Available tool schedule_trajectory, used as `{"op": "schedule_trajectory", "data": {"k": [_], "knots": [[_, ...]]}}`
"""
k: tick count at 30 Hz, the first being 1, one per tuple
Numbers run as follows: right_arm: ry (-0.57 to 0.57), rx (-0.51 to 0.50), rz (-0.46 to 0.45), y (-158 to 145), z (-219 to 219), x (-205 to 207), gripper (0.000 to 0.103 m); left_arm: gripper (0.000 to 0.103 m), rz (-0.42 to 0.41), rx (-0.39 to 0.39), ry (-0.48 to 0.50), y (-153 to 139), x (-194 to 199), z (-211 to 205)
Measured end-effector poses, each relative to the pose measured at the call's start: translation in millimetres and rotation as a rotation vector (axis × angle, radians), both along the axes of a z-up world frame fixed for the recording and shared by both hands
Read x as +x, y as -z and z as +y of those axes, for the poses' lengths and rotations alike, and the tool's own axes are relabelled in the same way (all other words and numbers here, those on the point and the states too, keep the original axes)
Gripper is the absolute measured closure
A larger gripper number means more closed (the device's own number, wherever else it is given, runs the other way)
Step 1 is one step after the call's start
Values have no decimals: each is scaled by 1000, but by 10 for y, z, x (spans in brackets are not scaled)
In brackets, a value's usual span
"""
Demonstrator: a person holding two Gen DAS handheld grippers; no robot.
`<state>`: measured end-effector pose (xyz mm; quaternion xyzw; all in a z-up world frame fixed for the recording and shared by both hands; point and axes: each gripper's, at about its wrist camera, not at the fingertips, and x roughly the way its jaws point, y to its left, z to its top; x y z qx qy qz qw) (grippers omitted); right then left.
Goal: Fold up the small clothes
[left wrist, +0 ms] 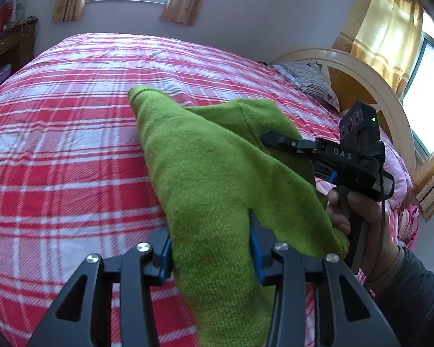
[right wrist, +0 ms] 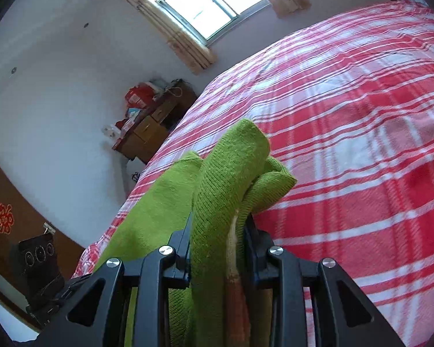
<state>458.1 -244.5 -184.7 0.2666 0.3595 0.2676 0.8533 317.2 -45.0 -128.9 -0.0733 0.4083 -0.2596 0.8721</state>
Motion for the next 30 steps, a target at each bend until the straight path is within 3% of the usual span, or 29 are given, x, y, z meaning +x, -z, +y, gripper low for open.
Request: {"op": "schedule_trajectory", "data": {"k": [19, 30], "knots": [[-168, 60, -22, -22, 1037, -85, 77, 59, -49, -22, -146, -87, -472, 756], [-277, 106, -24, -26, 1678, -127, 78, 59, -108, 17, -239, -184, -757, 1201]]}}
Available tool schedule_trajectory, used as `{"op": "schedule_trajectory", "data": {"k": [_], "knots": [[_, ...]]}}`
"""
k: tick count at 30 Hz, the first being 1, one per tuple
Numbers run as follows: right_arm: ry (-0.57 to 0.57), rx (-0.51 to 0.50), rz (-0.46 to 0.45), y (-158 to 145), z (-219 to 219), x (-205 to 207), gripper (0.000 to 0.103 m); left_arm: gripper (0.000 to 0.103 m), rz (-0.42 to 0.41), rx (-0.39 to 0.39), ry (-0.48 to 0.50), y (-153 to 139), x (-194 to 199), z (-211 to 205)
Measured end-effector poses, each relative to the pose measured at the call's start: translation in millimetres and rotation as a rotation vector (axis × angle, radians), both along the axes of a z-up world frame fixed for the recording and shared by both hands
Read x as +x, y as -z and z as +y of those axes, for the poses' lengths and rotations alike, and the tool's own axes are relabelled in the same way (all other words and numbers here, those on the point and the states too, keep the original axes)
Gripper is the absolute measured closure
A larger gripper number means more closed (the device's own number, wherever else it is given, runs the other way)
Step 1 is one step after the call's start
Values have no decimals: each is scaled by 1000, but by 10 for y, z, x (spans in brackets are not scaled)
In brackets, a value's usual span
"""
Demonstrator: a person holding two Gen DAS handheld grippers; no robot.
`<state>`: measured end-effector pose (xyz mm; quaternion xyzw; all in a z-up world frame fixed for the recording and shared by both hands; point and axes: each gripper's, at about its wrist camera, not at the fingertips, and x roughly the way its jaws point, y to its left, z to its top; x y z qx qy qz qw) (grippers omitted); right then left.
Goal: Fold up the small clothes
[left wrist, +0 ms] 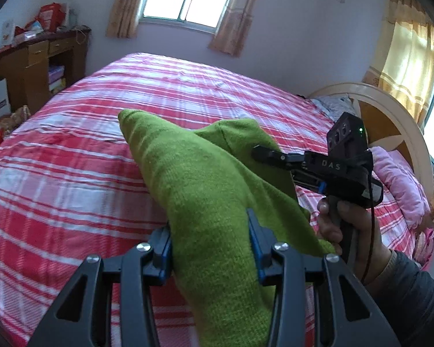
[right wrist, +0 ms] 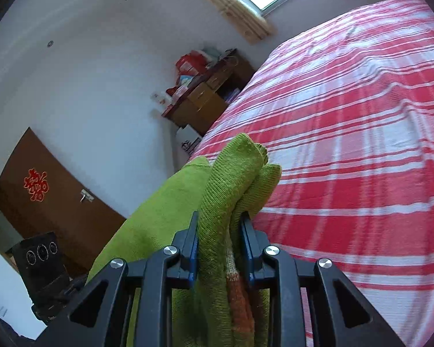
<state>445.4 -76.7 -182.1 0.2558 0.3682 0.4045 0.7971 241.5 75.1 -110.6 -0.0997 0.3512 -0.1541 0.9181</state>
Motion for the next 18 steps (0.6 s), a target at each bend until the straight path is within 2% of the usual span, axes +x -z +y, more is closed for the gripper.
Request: {"op": "schedule_trajectory", "data": {"k": [18], "knots": [[-128, 0, 9, -44, 860, 125, 78, 59, -31, 15, -100, 42, -199, 472]]}}
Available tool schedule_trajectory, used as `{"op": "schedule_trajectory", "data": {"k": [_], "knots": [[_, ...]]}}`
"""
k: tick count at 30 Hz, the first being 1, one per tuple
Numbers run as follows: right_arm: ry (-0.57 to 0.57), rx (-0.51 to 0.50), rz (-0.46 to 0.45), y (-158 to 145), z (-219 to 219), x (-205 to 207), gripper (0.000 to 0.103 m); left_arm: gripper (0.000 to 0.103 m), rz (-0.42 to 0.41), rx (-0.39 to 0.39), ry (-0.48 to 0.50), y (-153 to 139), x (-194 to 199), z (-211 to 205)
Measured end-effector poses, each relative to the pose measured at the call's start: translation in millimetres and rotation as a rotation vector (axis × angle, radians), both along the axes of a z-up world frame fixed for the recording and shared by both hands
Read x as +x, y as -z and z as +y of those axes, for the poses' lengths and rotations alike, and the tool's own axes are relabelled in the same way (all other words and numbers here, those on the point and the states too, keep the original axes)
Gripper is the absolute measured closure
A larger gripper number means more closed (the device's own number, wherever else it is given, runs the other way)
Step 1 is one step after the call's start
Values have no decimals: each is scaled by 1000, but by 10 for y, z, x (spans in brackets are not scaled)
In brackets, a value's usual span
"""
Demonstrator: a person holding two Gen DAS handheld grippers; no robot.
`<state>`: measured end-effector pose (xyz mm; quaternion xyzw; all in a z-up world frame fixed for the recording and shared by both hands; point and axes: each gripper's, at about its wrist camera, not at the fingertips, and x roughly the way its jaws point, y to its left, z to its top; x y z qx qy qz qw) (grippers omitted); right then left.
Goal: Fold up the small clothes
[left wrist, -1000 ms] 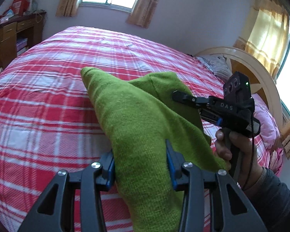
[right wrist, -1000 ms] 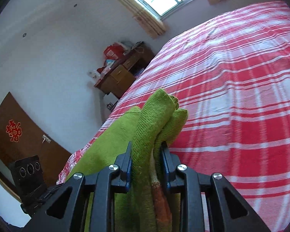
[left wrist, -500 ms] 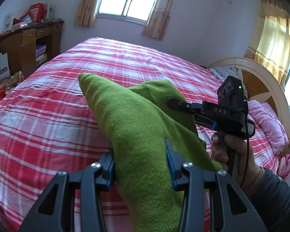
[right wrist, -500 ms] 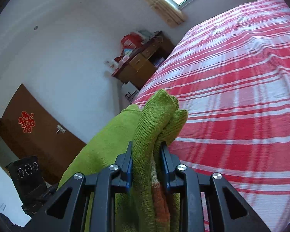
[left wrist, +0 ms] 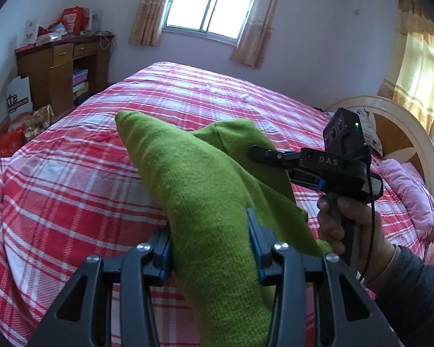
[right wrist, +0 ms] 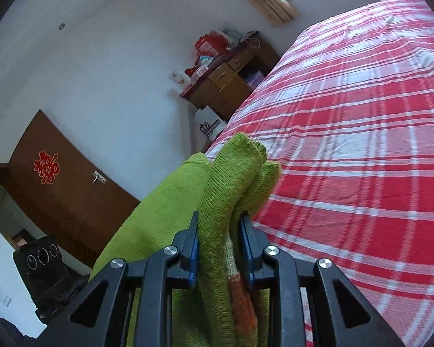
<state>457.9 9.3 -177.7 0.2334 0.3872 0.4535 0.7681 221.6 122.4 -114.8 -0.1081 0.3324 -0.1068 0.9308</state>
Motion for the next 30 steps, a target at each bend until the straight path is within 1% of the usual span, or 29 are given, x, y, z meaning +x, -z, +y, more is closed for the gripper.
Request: {"op": "schedule_trajectory", "data": {"k": [7, 13, 24, 30], "knots": [[-38, 1, 5, -5, 253, 78, 78, 59, -6, 10, -24, 79, -106, 166], [-69, -2, 6, -1, 376, 40, 78, 59, 5, 14, -33, 150, -139, 229], [-90, 10, 21, 57, 467, 31, 78, 59, 4, 18, -27, 228, -290, 330], [-81, 6, 29, 87, 470, 42, 79, 59, 29, 11, -31, 373, -339, 416]]}}
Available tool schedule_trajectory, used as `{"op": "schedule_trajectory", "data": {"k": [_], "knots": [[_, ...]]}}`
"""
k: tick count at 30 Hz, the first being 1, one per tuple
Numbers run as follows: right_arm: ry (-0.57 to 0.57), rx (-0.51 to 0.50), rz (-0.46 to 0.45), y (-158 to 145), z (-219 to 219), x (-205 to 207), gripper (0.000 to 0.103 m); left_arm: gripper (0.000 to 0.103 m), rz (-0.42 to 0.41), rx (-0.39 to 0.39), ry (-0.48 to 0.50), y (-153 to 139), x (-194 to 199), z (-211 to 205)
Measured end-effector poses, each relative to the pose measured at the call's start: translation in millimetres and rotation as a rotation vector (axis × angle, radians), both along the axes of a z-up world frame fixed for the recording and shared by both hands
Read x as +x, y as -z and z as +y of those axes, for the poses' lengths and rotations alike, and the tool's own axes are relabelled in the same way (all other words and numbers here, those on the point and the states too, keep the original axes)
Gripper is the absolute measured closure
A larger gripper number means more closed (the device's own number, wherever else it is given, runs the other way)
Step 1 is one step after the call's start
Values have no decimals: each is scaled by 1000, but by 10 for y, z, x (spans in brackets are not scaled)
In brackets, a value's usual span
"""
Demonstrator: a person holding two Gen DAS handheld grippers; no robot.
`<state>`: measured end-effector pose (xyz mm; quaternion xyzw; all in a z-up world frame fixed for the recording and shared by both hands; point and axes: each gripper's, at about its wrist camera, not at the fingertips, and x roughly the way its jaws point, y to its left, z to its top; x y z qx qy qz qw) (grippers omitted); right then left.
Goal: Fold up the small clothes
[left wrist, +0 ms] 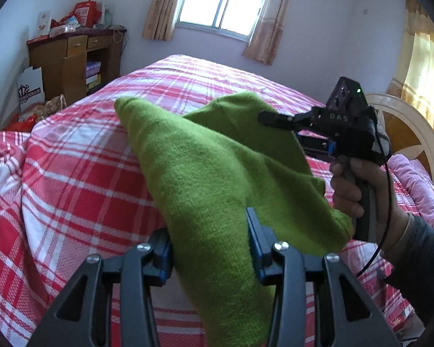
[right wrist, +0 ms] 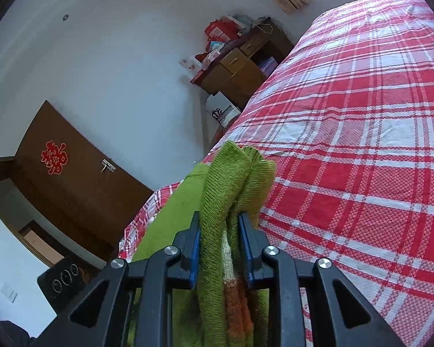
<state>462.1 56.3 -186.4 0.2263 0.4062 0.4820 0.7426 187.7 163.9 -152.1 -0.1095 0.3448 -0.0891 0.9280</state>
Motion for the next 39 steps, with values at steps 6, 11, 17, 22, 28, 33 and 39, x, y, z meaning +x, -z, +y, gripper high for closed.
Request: {"op": "schedule_trajectory", "data": {"k": [6, 11, 17, 22, 28, 33, 39], "knots": [[23, -10, 12, 34, -25, 14, 79, 57, 28, -24, -9, 106, 4, 54], [51, -7, 43, 135, -90, 47, 79, 52, 37, -29, -18, 148, -4, 67], [69, -15, 64, 231, -128, 75, 78, 45, 30, -17, -33, 170, -48, 60], [71, -8, 75, 287, -158, 92, 78, 42, 16, -10, -43, 170, -69, 41], [93, -44, 103, 385, -184, 118, 78, 34, -10, 47, -63, 132, -101, -8], [108, -79, 112, 404, -182, 99, 77, 32, -4, 80, -88, -28, -161, 8], [212, -74, 16, 149, -403, -131, 56, 12, -141, 170, -192, -452, -116, 131]]}}
